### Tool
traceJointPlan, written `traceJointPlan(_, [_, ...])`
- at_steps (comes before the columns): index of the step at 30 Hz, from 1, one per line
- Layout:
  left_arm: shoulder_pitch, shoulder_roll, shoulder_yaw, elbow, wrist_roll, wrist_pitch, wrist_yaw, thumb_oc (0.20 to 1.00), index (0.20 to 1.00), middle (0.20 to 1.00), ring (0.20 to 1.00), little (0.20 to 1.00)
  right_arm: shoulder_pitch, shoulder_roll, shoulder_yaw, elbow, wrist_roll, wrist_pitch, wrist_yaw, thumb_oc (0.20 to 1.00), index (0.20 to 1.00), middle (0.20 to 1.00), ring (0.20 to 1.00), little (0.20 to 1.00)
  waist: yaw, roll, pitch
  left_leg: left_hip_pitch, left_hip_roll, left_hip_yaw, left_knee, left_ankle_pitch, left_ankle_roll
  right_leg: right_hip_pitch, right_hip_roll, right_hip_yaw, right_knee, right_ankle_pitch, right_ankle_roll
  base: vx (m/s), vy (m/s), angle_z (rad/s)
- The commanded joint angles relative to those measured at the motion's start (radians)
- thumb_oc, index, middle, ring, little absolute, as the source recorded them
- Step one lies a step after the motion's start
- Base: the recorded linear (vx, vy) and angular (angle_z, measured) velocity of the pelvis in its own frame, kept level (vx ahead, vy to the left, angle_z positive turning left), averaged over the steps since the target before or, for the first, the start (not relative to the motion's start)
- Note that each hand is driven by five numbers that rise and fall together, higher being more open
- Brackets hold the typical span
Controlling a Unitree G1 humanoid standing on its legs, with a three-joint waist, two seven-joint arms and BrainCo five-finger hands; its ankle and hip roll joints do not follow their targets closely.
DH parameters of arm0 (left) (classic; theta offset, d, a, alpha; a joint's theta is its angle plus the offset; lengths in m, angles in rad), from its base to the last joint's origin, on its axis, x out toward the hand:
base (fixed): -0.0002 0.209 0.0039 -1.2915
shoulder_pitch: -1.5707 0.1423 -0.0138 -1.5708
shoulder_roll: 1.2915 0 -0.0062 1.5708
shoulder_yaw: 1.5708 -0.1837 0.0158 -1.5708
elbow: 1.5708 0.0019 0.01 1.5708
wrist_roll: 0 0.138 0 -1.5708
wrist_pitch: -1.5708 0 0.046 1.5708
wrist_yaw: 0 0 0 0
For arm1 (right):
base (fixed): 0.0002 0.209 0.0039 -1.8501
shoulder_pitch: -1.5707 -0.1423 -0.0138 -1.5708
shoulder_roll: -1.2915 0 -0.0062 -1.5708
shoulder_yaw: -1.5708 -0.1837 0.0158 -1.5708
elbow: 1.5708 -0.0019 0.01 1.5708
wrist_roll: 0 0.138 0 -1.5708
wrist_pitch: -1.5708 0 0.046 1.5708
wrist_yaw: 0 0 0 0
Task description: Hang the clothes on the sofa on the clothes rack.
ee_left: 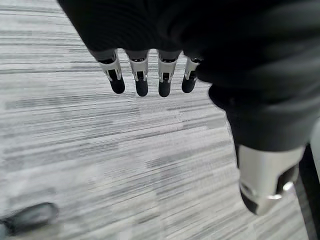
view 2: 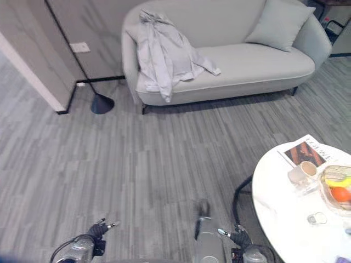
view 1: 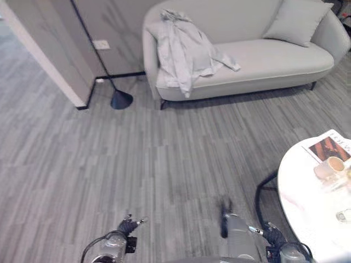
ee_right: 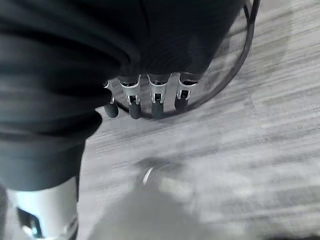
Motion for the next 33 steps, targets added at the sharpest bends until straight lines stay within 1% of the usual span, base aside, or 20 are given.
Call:
traceJointPlan(1, [-0.047,-0.022,-0.004,0.027,0.027,-0.021,-0.016,1.000,1.000,1.000,1.000,1.000,-0.065,-0.045,-0.019,0.061,-0.007,0.000,-0.010,1.000,1.000,1.000,1.000,1.000,-0.040,0.002,0.050,-0.056,-0.022,-0.017,-0.017,0.046,-0.018,0.220,0.038,0.014,-0.111,0.263,0.002,0.33,-0.189,0.88])
traceJointPlan(4, [-0.040,-0.041,-0.011,0.052,0.031,-0.022,-0.016,1.000,1.000,1.000,1.000,1.000,-0.048,-0.051,-0.017,0.089,-0.008,-0.002,-0.008,1.000,1.000,1.000,1.000,1.000,-0.053,0.012,0.028,-0.018,0.031,-0.028,0.008,0.058,-0.046,0.270,0.059,0.040,-0.087,0.288,-0.037,0.54,-0.349,0.19])
traceJointPlan(8, [-0.014,-0.055,-0.009,0.049,0.006,-0.019,-0.022,1.000,1.000,1.000,1.000,1.000,-0.028,-0.070,-0.033,0.083,0.020,-0.011,-0.004,1.000,1.000,1.000,1.000,1.000,-0.047,0.026,0.011,-0.129,0.124,-0.028,0.377,0.261,-0.103,0.392,0.089,0.035,-0.099,0.228,-0.106,0.37,-0.291,0.18])
traceJointPlan(9, [-0.014,-0.055,-0.009,0.049,0.006,-0.019,-0.022,1.000,1.000,1.000,1.000,1.000,-0.028,-0.070,-0.033,0.083,0.020,-0.011,-0.004,1.000,1.000,1.000,1.000,1.000,-0.049,0.024,0.008,-0.132,0.122,-0.029,0.376,0.264,-0.102,0.390,0.087,0.034,-0.099,0.229,-0.105,0.42,-0.379,0.00])
traceJointPlan(10, [0.000,-0.052,-0.007,0.030,-0.007,-0.014,-0.027,1.000,1.000,1.000,1.000,1.000,-0.027,-0.079,-0.043,0.073,0.027,-0.008,-0.007,1.000,1.000,1.000,1.000,1.000,-0.031,0.006,0.025,-0.218,0.152,-0.011,0.586,0.331,-0.091,0.462,0.095,0.042,-0.100,0.183,-0.143,0.37,-0.340,-0.08])
traceJointPlan(12, [0.002,-0.057,-0.008,0.023,-0.028,-0.012,-0.021,1.000,1.000,1.000,1.000,1.000,-0.037,-0.094,-0.046,0.064,0.039,-0.003,-0.019,1.000,1.000,1.000,1.000,1.000,-0.003,-0.015,0.047,-0.324,0.158,0.009,0.696,0.326,-0.070,0.523,0.088,0.066,-0.107,0.148,-0.160,0.44,-0.316,-0.07])
traceJointPlan(13, [0.003,-0.063,-0.008,0.021,-0.036,-0.010,-0.018,1.000,1.000,1.000,1.000,1.000,-0.039,-0.097,-0.048,0.056,0.047,-0.003,-0.027,1.000,1.000,1.000,1.000,1.000,0.011,-0.022,0.054,-0.381,0.145,0.017,0.686,0.293,-0.060,0.547,0.083,0.075,-0.111,0.132,-0.158,0.68,-0.138,-0.32])
traceJointPlan(14, [0.018,-0.076,-0.005,0.013,-0.052,-0.013,-0.020,1.000,1.000,1.000,1.000,1.000,-0.034,-0.105,-0.056,0.011,0.064,-0.012,-0.027,1.000,1.000,1.000,1.000,1.000,0.047,-0.020,0.064,-0.454,0.126,0.071,0.469,0.259,-0.052,0.609,0.074,0.094,-0.111,0.094,-0.143,0.55,-0.069,-0.44])
traceJointPlan(15, [0.018,-0.076,-0.005,0.013,-0.052,-0.012,-0.020,1.000,1.000,1.000,1.000,1.000,-0.034,-0.105,-0.056,0.011,0.064,-0.012,-0.027,1.000,1.000,1.000,1.000,1.000,0.048,-0.022,0.062,-0.453,0.123,0.073,0.462,0.264,-0.052,0.607,0.072,0.095,-0.111,0.094,-0.143,0.58,0.003,-0.50])
traceJointPlan(16, [0.024,-0.078,-0.003,0.013,-0.053,-0.014,-0.021,1.000,1.000,1.000,1.000,1.000,-0.037,-0.110,-0.054,0.001,0.066,-0.017,-0.027,1.000,1.000,1.000,1.000,1.000,0.058,-0.015,0.062,-0.461,0.106,0.085,0.343,0.264,-0.052,0.625,0.077,0.100,-0.111,0.077,-0.137,0.33,0.043,-0.36])
traceJointPlan(19, [0.044,-0.079,0.009,0.011,-0.048,-0.018,-0.024,1.000,1.000,1.000,1.000,1.000,-0.043,-0.116,-0.049,-0.027,0.054,-0.025,-0.029,1.000,1.000,1.000,1.000,1.000,0.103,0.018,0.062,-0.500,0.062,0.060,0.015,0.356,-0.069,0.701,0.103,0.132,-0.111,0.028,-0.132,0.50,0.059,-0.46])
traceJointPlan(21, [0.063,-0.078,0.027,0.045,-0.043,-0.015,-0.024,1.000,1.000,1.000,1.000,1.000,-0.045,-0.107,-0.050,-0.025,0.037,-0.023,-0.035,1.000,1.000,1.000,1.000,1.000,0.122,0.021,0.051,-0.598,0.086,0.104,-0.017,0.363,-0.097,0.778,0.104,0.167,-0.111,-0.020,-0.131,0.70,0.092,-0.60])
traceJointPlan(23, [0.074,-0.077,0.042,0.055,-0.044,-0.014,-0.026,1.000,1.000,1.000,1.000,1.000,-0.039,-0.101,-0.049,-0.027,0.029,-0.020,-0.028,1.000,1.000,1.000,1.000,1.000,0.129,0.024,0.038,-0.581,0.085,0.107,-0.017,0.372,-0.092,0.790,0.101,0.186,-0.111,-0.024,-0.125,0.45,0.107,-0.93])
traceJointPlan(24, [0.087,-0.079,0.057,0.064,-0.045,-0.017,-0.023,1.000,1.000,1.000,1.000,1.000,-0.032,-0.092,-0.040,-0.020,0.012,-0.020,-0.022,1.000,1.000,1.000,1.000,1.000,0.140,0.030,0.024,-0.568,0.085,0.098,-0.017,0.414,-0.092,0.811,0.098,0.199,-0.111,-0.043,-0.119,0.36,0.125,-0.67])
traceJointPlan(26, [0.091,-0.077,0.069,0.079,-0.040,-0.015,-0.026,1.000,1.000,1.000,1.000,1.000,-0.024,-0.082,-0.032,-0.012,-0.018,-0.011,-0.011,1.000,1.000,1.000,1.000,1.000,0.147,0.020,-0.004,-0.543,0.074,0.105,-0.017,0.439,-0.080,0.830,0.062,0.215,-0.106,-0.052,-0.108,0.59,0.223,-0.45])
traceJointPlan(27, [0.089,-0.070,0.080,0.095,-0.031,-0.012,-0.026,1.000,1.000,1.000,1.000,1.000,-0.017,-0.066,-0.033,0.009,-0.029,-0.006,0.001,1.000,1.000,1.000,1.000,1.000,0.152,-0.007,-0.040,-0.510,0.047,0.113,-0.017,0.415,-0.059,0.815,0.012,0.212,-0.033,-0.037,-0.072,0.68,0.262,-0.36])
traceJointPlan(29, [0.083,-0.059,0.080,0.088,-0.029,-0.010,-0.025,1.000,1.000,1.000,1.000,1.000,-0.021,-0.058,-0.028,0.031,-0.037,-0.003,0.010,1.000,1.000,1.000,1.000,1.000,0.147,-0.030,-0.046,-0.458,0.011,0.116,-0.017,0.376,-0.029,0.745,-0.038,0.205,0.153,0.071,-0.018,0.45,0.175,-0.17])
traceJointPlan(30, [0.083,-0.059,0.080,0.088,-0.029,-0.010,-0.025,1.000,1.000,1.000,1.000,1.000,-0.021,-0.058,-0.028,0.031,-0.037,-0.003,0.010,1.000,1.000,1.000,1.000,1.000,0.150,-0.027,-0.048,-0.460,0.015,0.117,-0.017,0.377,-0.030,0.742,-0.034,0.207,0.152,0.074,-0.019,0.18,0.097,-0.21])
traceJointPlan(32, [0.068,-0.045,0.077,0.061,-0.041,-0.011,-0.024,1.000,1.000,1.000,1.000,1.000,-0.034,-0.061,-0.024,0.029,-0.034,-0.009,0.012,1.000,1.000,1.000,1.000,1.000,0.138,-0.030,-0.023,-0.403,-0.008,0.112,-0.017,0.331,0.004,0.626,-0.053,0.225,0.385,0.237,0.008,0.20,0.137,-0.33])
traceJointPlan(33, [0.062,-0.035,0.075,0.047,-0.045,-0.008,-0.022,1.000,1.000,1.000,1.000,1.000,-0.039,-0.060,-0.026,0.018,-0.030,-0.008,0.011,1.000,1.000,1.000,1.000,1.000,0.130,-0.025,-0.010,-0.374,-0.010,0.106,-0.017,0.313,0.021,0.569,-0.057,0.221,0.496,0.286,-0.004,0.26,0.168,0.20])
